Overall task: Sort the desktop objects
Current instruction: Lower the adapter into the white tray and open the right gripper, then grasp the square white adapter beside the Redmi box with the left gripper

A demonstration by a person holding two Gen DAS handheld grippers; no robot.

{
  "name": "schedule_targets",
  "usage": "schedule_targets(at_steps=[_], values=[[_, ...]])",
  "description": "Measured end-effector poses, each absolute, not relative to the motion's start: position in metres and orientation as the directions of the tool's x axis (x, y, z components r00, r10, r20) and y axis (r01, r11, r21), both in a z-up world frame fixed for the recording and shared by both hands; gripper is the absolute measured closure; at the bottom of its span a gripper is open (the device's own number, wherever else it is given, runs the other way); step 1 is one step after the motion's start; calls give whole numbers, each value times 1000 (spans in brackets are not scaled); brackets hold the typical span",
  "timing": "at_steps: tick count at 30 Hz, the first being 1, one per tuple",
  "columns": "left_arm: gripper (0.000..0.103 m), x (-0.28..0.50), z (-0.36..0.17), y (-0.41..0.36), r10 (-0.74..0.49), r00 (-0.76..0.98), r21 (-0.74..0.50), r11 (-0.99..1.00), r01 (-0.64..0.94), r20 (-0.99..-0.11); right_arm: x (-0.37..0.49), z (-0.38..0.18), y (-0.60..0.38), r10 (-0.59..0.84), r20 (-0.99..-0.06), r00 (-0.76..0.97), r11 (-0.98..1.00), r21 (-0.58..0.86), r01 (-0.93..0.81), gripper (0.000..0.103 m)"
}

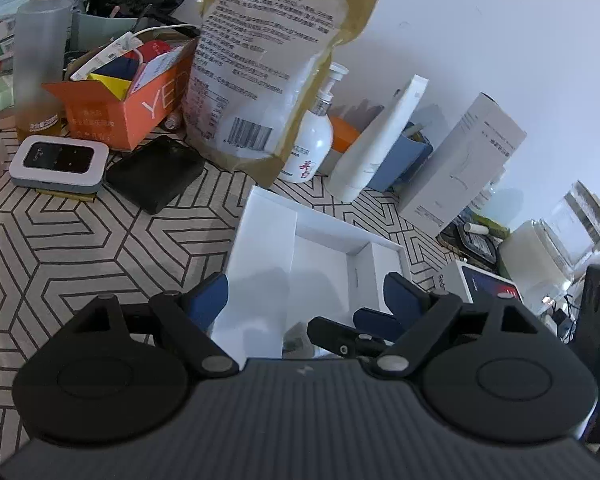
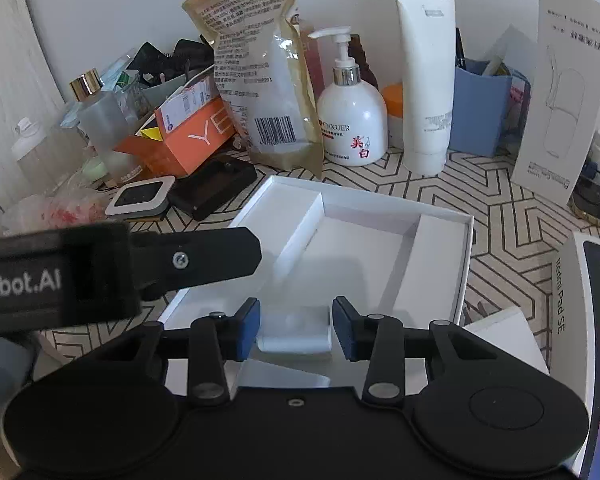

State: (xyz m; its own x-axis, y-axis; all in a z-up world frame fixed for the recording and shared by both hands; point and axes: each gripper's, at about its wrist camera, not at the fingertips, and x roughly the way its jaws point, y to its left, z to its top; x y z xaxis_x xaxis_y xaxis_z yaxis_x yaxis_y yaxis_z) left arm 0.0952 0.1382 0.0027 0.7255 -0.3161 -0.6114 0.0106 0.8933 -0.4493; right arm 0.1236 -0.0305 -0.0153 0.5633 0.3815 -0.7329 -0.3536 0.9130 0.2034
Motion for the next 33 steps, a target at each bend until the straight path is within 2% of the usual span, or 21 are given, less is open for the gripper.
schedule_targets(at_steps=[5,10,16,20,22,25,29,33], values=[[18,91,6,132,-356,717,-470,881,45,-599,112,5,-64,354,-698,622,929,188,-318,56],[18,91,9,101,-392,690,-451,886,106,-609,99,29,-120,265,-657,706,964,153,-219,49],[20,94,17,45,-439,658,-452,877,164,-612,73,16,-180,242,-631,737,968,204,-143,48],[25,101,23,6,-411,639,-340,909,239,-650,70,7,-206,278,-599,751,951,280,-129,48],[42,105,23,-10,-399,623,-284,917,281,-673,68,2,-213,289,-602,744,946,298,-126,48],[51,115,18,-28,-398,564,-225,908,352,-723,67,-1,-222,278,-606,746,942,324,-88,48],[54,127,11,-44,-359,515,-137,898,418,-778,59,6,-234,299,-561,772,926,365,-94,47],[54,130,11,-61,-294,536,16,867,499,-791,60,5,-246,264,-558,786,925,376,-44,47]])
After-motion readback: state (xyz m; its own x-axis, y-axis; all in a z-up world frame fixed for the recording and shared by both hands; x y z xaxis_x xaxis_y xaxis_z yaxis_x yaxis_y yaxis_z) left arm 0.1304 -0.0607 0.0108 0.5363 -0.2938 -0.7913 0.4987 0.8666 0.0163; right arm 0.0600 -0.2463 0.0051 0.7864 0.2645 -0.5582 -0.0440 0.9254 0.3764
